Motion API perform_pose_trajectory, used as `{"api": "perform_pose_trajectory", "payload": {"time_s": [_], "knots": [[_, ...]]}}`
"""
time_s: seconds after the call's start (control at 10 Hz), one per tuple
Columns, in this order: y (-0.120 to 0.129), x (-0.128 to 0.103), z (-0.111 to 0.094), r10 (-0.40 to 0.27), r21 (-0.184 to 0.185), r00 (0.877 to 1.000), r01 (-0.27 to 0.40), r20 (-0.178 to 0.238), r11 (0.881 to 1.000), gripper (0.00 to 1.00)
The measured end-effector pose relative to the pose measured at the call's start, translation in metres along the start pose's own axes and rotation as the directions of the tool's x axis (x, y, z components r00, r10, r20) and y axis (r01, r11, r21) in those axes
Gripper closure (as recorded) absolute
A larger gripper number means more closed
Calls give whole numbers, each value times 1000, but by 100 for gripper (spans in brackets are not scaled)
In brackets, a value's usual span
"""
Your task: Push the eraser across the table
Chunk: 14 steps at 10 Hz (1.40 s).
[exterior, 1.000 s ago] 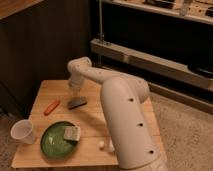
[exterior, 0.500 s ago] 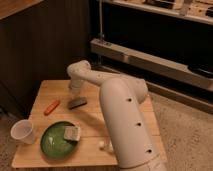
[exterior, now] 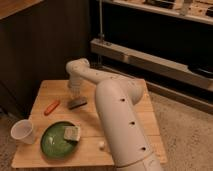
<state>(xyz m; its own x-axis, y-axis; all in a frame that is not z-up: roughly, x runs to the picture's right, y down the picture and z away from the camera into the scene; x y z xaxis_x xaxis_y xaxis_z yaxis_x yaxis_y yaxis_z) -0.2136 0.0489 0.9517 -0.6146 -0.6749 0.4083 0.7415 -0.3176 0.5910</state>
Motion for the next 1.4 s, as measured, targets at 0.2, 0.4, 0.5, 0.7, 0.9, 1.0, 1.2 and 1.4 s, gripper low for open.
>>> {"api": "perform_pose_trajectory", "payload": {"time_s": [0.2, 0.4, 0.5, 0.7, 0.9, 1.0, 1.2, 1.4], "knots": [[1, -6, -1, 5, 5, 1000, -6, 28, 1000, 100], [1, -12, 0, 9, 11, 999, -9, 43, 1000, 100], [2, -14, -2, 12, 13, 999, -13, 46, 1000, 100], [4, -21, -3, 20, 15, 998, -21, 56, 1000, 100], [10, -30, -5, 34, 14, 997, -35, 64, 999, 100], [10, -35, -6, 38, 16, 997, -39, 69, 999, 100], [15, -43, -7, 51, 20, 996, -53, 75, 998, 100], [17, -51, -7, 58, 26, 995, -60, 82, 998, 100]]}}
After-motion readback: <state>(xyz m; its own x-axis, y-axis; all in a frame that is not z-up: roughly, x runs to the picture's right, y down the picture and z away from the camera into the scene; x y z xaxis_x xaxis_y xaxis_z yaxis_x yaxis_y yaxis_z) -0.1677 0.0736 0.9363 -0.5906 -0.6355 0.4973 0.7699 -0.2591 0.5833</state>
